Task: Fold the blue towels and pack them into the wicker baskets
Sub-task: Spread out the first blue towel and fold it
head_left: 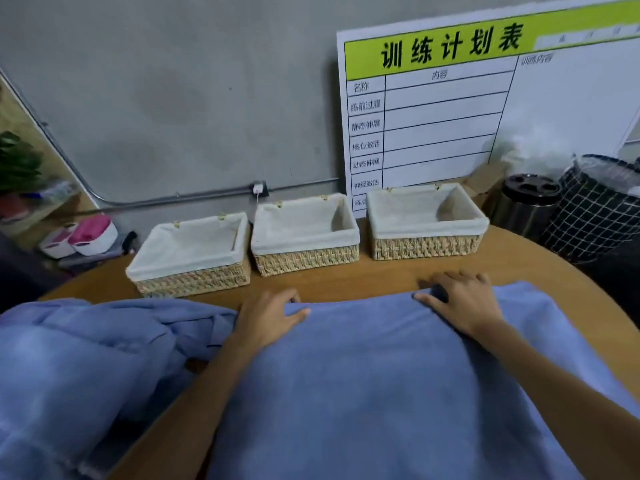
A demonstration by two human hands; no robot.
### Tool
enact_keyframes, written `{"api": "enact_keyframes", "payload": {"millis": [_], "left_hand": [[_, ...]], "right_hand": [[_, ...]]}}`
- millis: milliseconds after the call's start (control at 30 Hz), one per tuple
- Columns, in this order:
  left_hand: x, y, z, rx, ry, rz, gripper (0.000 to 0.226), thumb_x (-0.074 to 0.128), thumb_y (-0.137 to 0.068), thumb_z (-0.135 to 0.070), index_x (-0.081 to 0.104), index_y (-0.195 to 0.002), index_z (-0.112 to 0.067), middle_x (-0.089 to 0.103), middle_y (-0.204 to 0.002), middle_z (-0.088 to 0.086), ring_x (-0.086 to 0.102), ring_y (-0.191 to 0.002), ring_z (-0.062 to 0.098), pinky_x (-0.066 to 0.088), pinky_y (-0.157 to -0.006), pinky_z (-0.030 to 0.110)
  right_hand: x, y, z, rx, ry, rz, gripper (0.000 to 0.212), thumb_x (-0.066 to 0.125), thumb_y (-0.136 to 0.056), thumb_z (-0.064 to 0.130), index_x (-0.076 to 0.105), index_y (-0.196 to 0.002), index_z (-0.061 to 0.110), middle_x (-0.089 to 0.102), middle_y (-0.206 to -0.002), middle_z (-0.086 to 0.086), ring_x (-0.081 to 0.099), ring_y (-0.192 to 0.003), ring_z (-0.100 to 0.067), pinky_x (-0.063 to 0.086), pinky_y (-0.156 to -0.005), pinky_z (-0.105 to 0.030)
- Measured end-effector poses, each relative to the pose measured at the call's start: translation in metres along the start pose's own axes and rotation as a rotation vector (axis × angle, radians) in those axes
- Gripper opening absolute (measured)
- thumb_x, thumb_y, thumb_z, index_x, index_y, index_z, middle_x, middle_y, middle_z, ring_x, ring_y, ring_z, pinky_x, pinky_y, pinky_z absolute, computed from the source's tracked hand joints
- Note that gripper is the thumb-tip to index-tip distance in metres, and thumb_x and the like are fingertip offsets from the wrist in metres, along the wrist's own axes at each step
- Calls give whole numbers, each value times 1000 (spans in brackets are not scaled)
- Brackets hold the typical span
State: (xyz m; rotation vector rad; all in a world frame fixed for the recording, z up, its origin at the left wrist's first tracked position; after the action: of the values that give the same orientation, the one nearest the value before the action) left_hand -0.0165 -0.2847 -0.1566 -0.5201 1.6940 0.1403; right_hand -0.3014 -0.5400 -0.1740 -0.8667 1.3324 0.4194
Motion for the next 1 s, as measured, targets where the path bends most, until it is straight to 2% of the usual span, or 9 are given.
{"api": "enact_keyframes", "payload": {"millis": [100,200,267,400,533,633,700,800,1000], "left_hand": [[-2,6,22,-40,225,85,14,69,-89,-46,61,-87,-35,61,-75,-12,62,-83,8,50,-74,37],[-18,16,42,-9,371,162,9,74,-88,-39,67,-91,-34,65,-76,0,60,-86,-10,51,-77,36],[-25,25,54,-37,452,163,12,76,-88,-37,69,-97,-32,68,-80,-4,56,-85,-18,49,-79,31],[-25,44,70,-68,540,97,25,68,-79,-56,70,-95,-38,73,-88,-10,68,-85,5,52,-82,35],[-25,55,89,-25,515,98,27,66,-79,-61,70,-95,-40,71,-95,-17,66,-88,4,53,-81,38],[-27,58,100,-23,554,147,44,67,-74,-74,62,-72,-30,54,-63,-10,50,-60,8,40,-63,33],[-28,55,99,-39,617,190,54,70,-74,-67,50,-62,-19,39,-59,-1,37,-58,10,31,-62,31],[-33,47,84,-22,701,223,50,67,-79,-51,53,-72,-3,47,-69,17,44,-65,15,34,-67,33],[-46,37,68,-106,902,123,42,70,-81,-46,47,-81,-10,46,-68,23,46,-63,22,36,-64,36]], "right_hand": [[4,3,-5,36,-11,-53,66,26,-83,79,69,-107,34,63,-94,0,56,-93,-29,36,-79,-41],[-8,9,5,65,27,-144,59,32,-87,71,66,-101,25,54,-97,-5,49,-91,-31,38,-82,-44],[-15,15,25,29,-20,-215,52,35,-90,65,63,-101,23,52,-101,-5,49,-90,-31,37,-84,-44],[-5,31,64,-95,-153,-73,58,31,-91,67,62,-119,27,54,-118,-1,53,-105,-30,41,-90,-44],[-4,34,56,-35,-212,27,75,18,-88,77,60,-127,29,54,-130,1,51,-118,-28,41,-96,-46],[-5,34,46,16,-200,53,73,19,-88,76,57,-132,32,50,-136,3,48,-124,-27,39,-100,-46],[-5,35,44,32,-190,54,73,17,-88,77,56,-133,34,50,-137,4,48,-125,-26,38,-101,-45],[-7,35,44,26,-190,55,76,15,-88,78,56,-133,33,51,-136,4,48,-125,-26,40,-100,-46],[-8,40,38,48,-194,37,82,9,-86,83,57,-131,33,52,-133,5,50,-123,-26,40,-98,-45]]}}
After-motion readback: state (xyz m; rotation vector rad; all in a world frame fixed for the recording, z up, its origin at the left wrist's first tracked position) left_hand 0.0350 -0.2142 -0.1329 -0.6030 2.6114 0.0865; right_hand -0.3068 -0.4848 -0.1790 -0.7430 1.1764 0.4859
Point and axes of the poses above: each hand's wrist, its own y-axis away from the middle knuckle, its own x-axis out of the palm, z = x × y, the point moved 2 cm from there along -y, towards the middle knuckle
